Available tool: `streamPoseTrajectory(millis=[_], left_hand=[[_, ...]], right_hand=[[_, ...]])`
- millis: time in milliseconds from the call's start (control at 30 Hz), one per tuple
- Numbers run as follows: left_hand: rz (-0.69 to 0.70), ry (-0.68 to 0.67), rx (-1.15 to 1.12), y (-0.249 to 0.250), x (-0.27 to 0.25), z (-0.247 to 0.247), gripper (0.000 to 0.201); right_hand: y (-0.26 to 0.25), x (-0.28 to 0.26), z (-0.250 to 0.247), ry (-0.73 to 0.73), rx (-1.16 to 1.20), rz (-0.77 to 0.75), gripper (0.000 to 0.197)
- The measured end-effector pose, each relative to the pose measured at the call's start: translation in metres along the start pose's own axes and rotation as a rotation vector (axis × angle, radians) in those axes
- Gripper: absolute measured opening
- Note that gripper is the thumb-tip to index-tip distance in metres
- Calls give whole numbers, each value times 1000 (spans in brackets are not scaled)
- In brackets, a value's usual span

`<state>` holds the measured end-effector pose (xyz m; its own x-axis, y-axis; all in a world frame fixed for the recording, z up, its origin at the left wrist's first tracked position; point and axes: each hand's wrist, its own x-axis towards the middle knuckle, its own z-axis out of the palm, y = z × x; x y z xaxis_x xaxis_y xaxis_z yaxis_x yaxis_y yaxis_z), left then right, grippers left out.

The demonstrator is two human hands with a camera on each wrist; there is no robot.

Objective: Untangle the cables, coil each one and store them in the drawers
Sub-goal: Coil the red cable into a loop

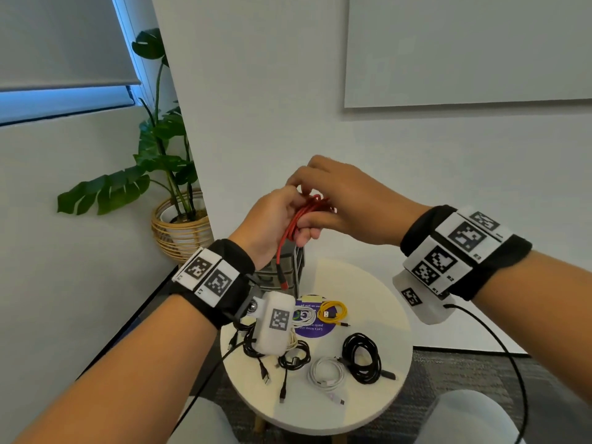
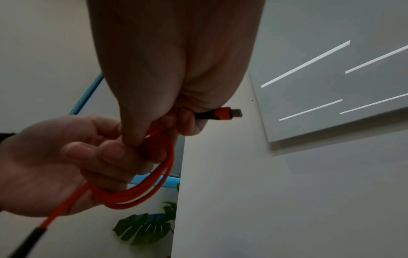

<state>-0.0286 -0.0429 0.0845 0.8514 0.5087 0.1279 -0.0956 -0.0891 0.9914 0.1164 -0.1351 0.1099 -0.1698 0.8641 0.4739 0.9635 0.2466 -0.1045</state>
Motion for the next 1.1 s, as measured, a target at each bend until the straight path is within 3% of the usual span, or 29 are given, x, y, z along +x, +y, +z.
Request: streamPoseTrajectory(millis=[133, 267, 400, 500, 600, 667, 733, 800, 933, 1100], left_hand=[[-5, -38, 0, -12, 0, -10, 34], [6, 67, 22, -20, 2, -8, 28], [0, 112, 15, -25, 0, -5, 20], [-3, 150, 58, -26, 1, -7, 10], [-6, 112, 74, -26, 1, -12, 9], [-23, 55, 103, -26, 0, -11, 8], [-19, 49, 81, -27, 0, -7, 12], [14, 101, -6, -29, 3, -6, 19], [112, 219, -14, -29, 8, -8, 23], [187, 273, 103, -25, 7, -12, 18]], right_hand=[[12, -4, 3, -28, -39, 62, 30], [14, -6, 13, 32, 66, 158, 34], [16, -4, 12, -37, 137, 241, 23], [19, -4, -3, -164, 114, 201, 16], [23, -5, -12, -270, -59, 119, 19], [27, -7, -9, -279, -276, 42, 19], [30, -8, -1, -221, -303, 43, 17], [30, -11, 11, -99, -53, 156, 14], [21, -18, 34, 79, 869, 526, 14], [15, -16, 48, 132, 1326, 603, 13]])
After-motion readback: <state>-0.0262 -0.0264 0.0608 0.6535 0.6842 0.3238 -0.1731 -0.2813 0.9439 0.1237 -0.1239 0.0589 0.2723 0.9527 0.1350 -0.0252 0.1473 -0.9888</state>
